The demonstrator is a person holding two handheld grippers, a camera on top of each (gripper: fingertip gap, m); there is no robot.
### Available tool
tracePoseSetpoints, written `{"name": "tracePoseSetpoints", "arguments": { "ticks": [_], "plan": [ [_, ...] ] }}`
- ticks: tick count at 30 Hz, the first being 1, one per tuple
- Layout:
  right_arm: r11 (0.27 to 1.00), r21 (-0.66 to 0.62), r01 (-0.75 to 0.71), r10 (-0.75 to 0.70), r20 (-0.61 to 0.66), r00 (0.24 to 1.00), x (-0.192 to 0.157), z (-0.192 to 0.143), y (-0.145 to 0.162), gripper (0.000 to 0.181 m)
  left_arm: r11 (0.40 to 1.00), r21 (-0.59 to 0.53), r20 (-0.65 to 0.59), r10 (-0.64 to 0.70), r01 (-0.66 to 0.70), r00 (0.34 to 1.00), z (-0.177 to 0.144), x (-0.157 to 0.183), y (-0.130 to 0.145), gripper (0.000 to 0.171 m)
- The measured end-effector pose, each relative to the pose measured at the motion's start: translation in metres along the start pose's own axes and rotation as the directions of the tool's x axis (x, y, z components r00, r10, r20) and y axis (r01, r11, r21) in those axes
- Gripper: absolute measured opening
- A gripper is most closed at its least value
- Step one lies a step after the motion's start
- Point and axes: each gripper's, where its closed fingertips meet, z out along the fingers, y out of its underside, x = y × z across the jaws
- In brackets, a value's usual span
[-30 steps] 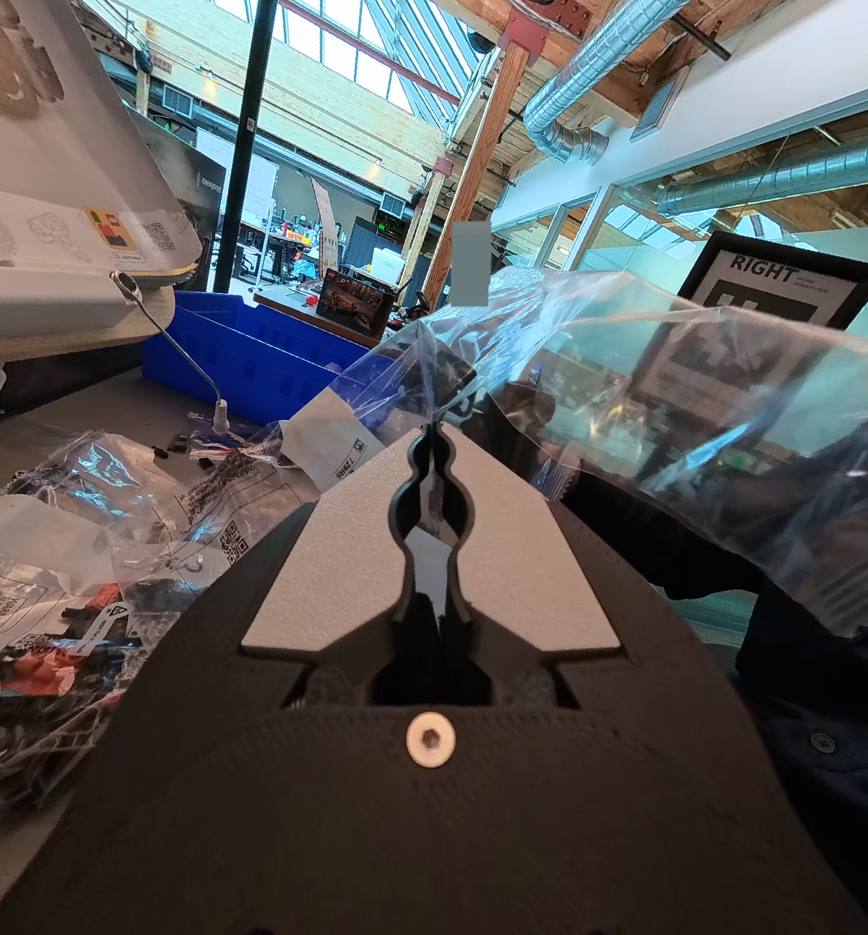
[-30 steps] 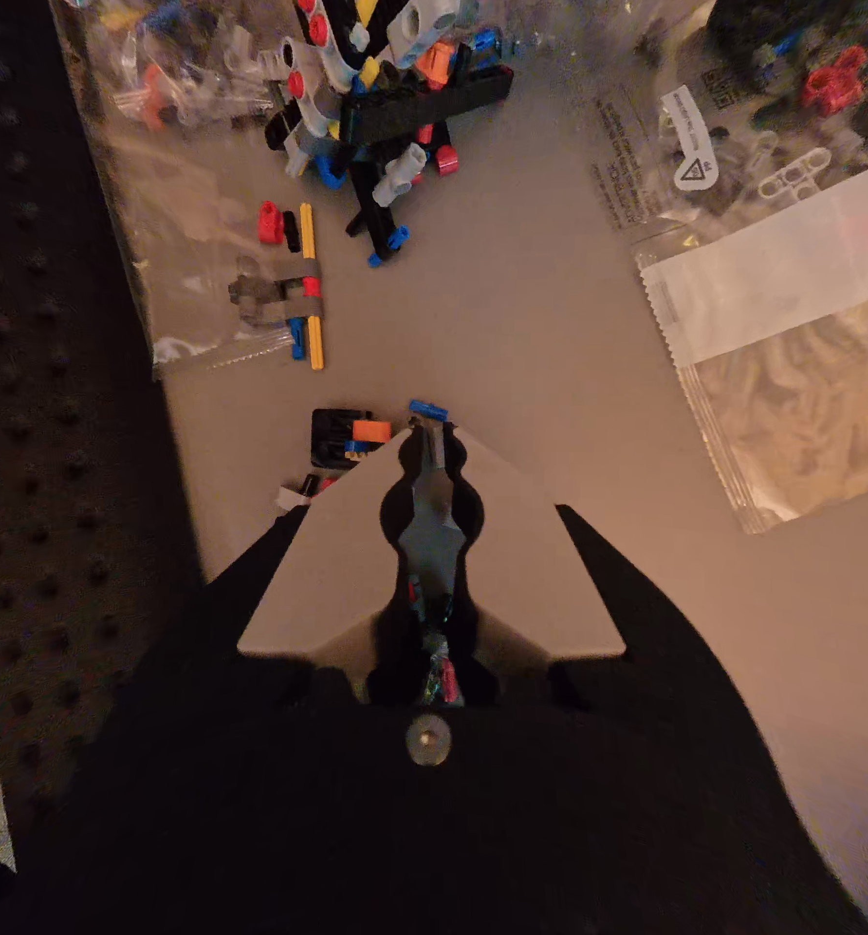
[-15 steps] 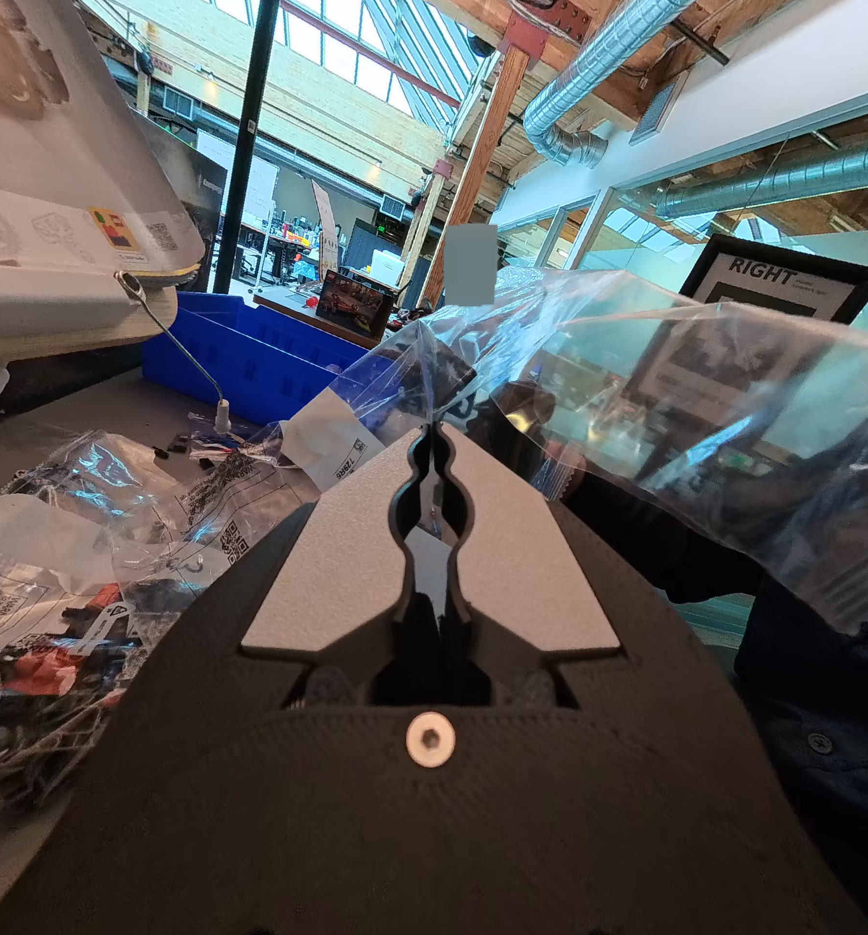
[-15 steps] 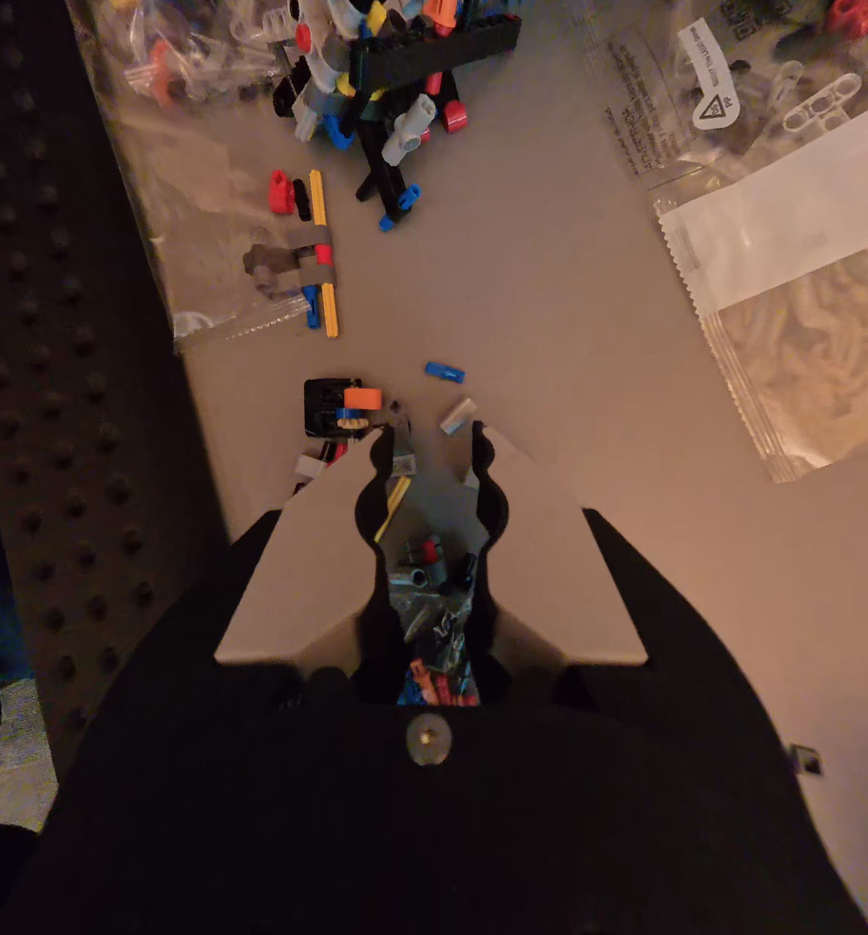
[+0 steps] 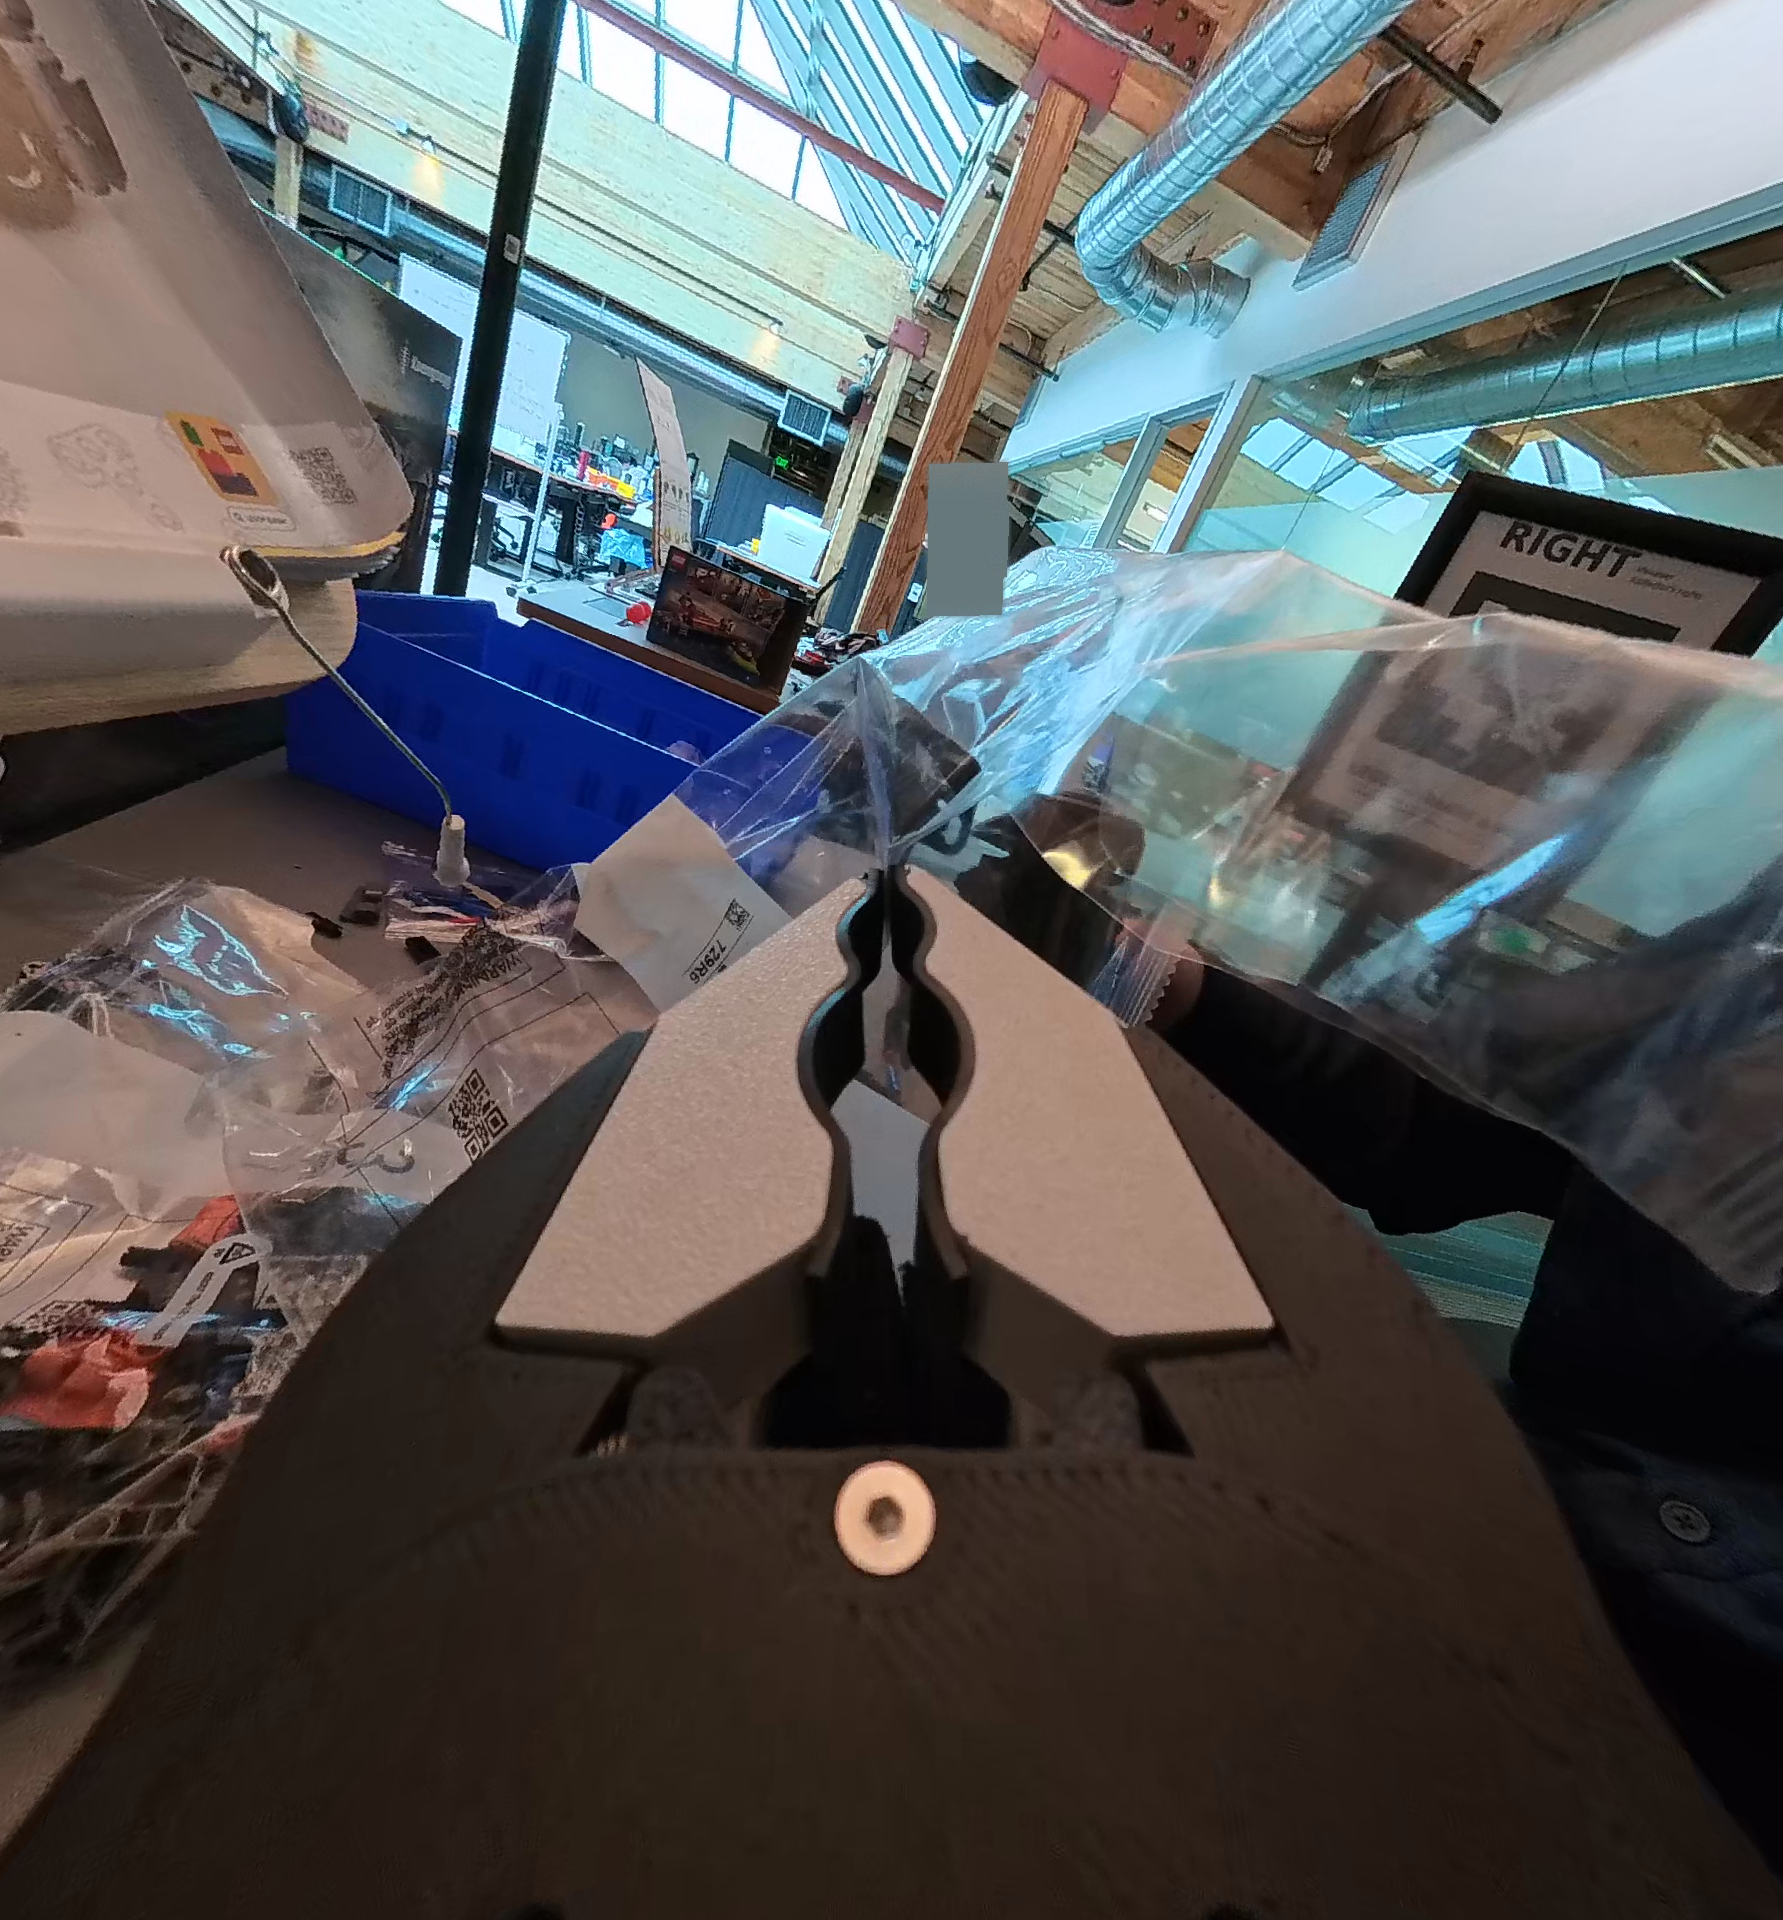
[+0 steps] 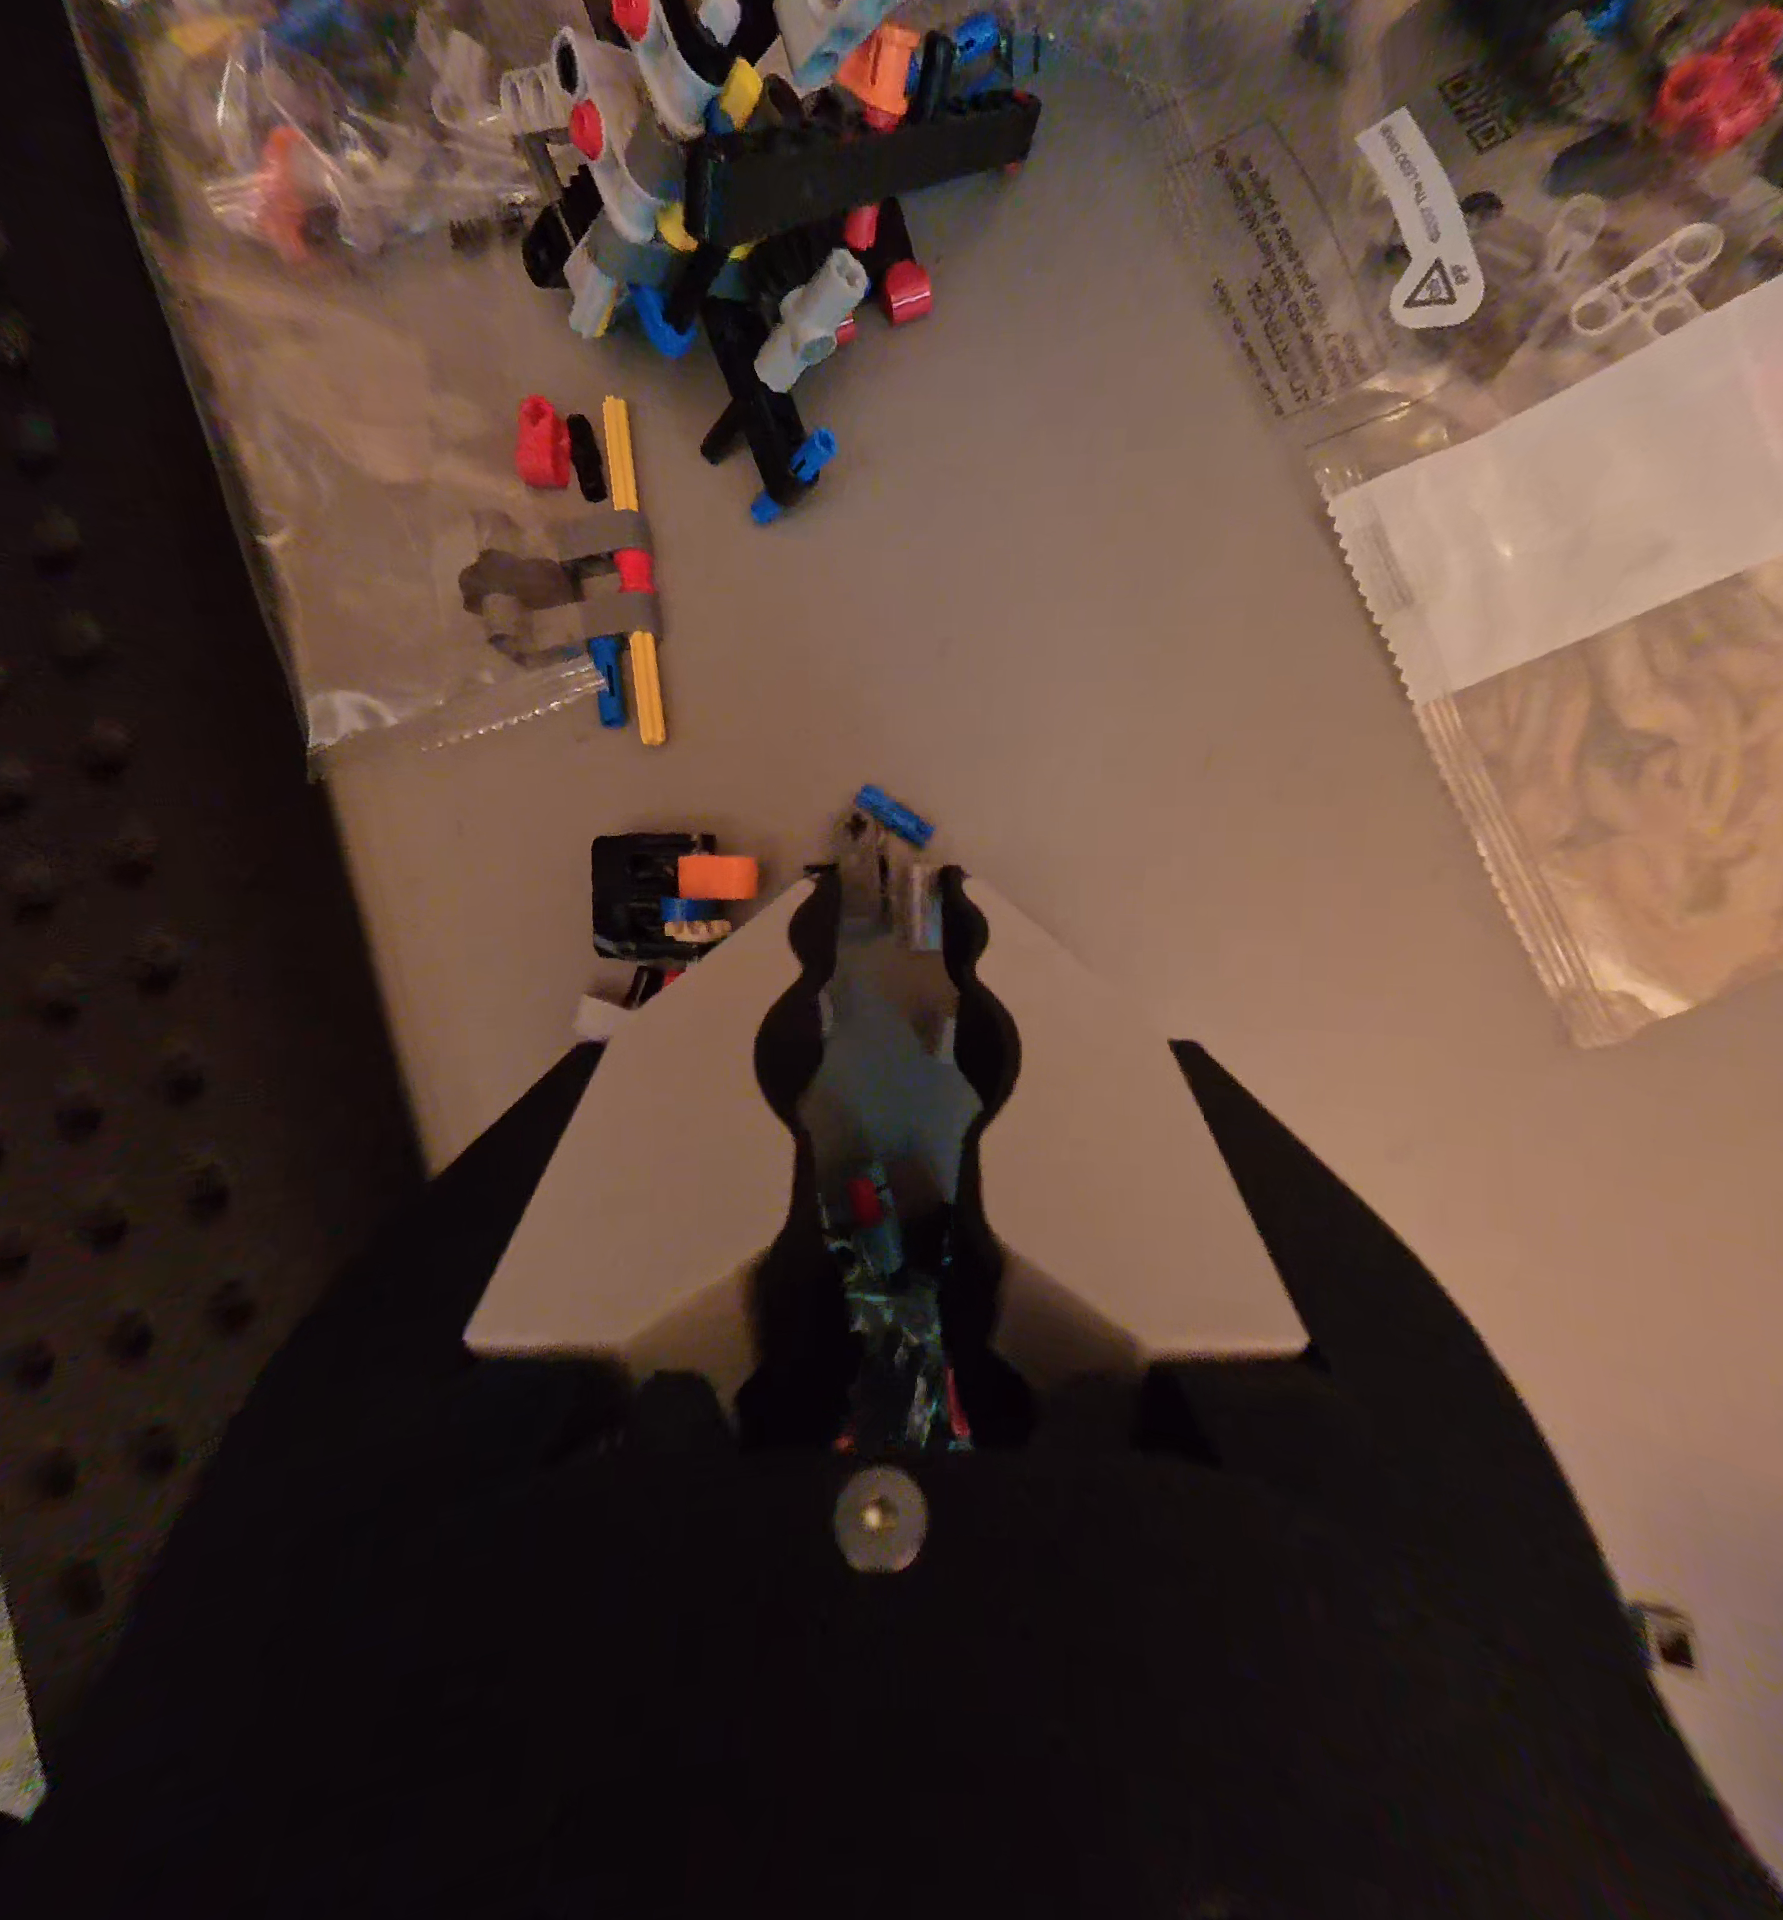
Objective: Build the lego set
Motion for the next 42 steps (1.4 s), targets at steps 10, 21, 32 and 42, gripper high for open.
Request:
{"name": "tracePoseSetpoints", "arguments": {
  "ticks": [10, 21, 32, 42],
  "plan": [
    [1.000, -0.012, 0.014, -0.015, -0.024, 1.000, 0.001, 0.000, 0.000, 0.012, 1.000, 0.002, 0.001, 0.003, -0.003, 1.000, 0.000, 0.001, -0.001, 0.000],
    [0.919, 0.333, 0.211, -0.142, -0.219, 0.965, 0.001, -0.096, -0.117, 0.012, 1.000, -0.007, -0.003, 0.001, -0.001, 1.000, 0.002, 0.001, 0.001, 0.000],
    [0.918, 0.271, 0.291, -0.157, -0.424, 0.892, 0.039, -0.094, -0.162, 0.025, 1.000, -0.004, 0.005, 0.004, -0.004, 1.000, -0.001, 0.000, -0.001, 0.000],
    [0.886, 0.448, -0.121, 0.210, -0.154, 0.965, 0.075, -0.096, -0.072, 0.025, 1.000, -0.001, 0.015, 0.007, -0.007, 1.000, -0.003, -0.001, -0.001, 0.000]
  ]
}}
